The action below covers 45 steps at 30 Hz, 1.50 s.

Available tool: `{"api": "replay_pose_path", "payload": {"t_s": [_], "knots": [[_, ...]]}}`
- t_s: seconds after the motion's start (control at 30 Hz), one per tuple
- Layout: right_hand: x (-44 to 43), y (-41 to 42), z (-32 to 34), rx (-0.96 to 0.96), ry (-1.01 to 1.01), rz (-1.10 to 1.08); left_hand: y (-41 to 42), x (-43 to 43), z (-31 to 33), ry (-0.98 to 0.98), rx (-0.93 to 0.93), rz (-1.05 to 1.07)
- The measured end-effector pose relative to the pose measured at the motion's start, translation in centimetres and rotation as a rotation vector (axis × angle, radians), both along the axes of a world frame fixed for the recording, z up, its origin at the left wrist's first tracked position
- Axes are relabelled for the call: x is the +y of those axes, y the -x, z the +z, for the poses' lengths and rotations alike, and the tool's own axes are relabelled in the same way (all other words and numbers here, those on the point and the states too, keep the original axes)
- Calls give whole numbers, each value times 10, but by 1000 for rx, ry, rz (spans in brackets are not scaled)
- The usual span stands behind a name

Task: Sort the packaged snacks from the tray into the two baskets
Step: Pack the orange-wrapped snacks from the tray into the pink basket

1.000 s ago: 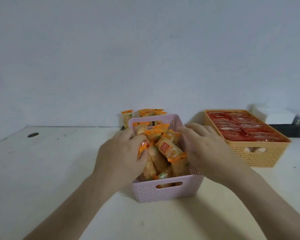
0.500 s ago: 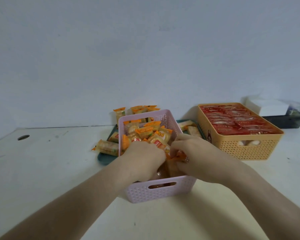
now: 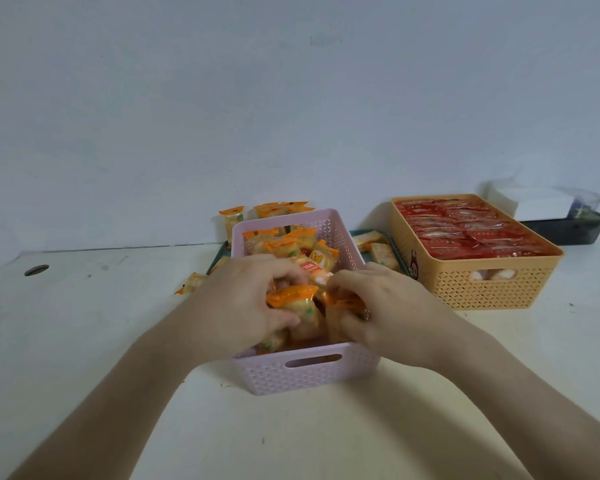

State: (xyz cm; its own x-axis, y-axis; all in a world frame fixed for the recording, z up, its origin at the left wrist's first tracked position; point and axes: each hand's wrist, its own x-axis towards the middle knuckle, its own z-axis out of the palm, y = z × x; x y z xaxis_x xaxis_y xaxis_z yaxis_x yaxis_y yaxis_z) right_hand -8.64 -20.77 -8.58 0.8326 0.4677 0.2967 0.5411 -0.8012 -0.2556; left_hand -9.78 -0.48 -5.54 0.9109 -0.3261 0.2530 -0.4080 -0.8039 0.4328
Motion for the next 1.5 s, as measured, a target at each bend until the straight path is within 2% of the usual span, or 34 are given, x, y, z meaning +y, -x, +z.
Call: {"api": "replay_pose_path", "payload": {"t_s": [0.17, 0.3, 0.43, 0.5, 0.7, 0.73, 0.8, 0.87, 0.93, 1.0, 1.1, 1.3, 1.5], "knots": [[1, 2, -3, -42, 19, -39, 3, -8, -11, -225, 91, -36], [2, 12, 6, -145, 108, -81, -1, -11, -14, -134, 148, -11], [6, 18, 13, -43, 105, 8, -5, -14, -17, -106, 128, -30], [13, 19, 6, -51, 72, 24, -7, -14, -20, -56, 132, -46], [17, 15, -13, -139, 24, 7, -6, -2, -13, 162, 373, -132], [16, 15, -13, -148, 37, 9, -5, -1, -10, 160, 336, -137], [15, 15, -13, -157, 66, 20, -2, 2, -6, 67, 117, -60], [16, 15, -10, -146, 67, 36, -2, 5, -3, -208, -122, 50], [16, 16, -9, -143, 71, 56, -4, 8, -6, -488, -198, 117], [16, 17, -9, -142, 103, 54, -5, 9, -11, -620, -212, 139], [16, 16, -10, -165, 150, 59, -6, 10, -17, -592, -240, 153], [14, 15, -7, -125, 134, 87, -7, 14, -14, -456, -136, 66], [17, 12, -12, -224, 162, 24, 4, 17, -1, -488, -81, 8]]}}
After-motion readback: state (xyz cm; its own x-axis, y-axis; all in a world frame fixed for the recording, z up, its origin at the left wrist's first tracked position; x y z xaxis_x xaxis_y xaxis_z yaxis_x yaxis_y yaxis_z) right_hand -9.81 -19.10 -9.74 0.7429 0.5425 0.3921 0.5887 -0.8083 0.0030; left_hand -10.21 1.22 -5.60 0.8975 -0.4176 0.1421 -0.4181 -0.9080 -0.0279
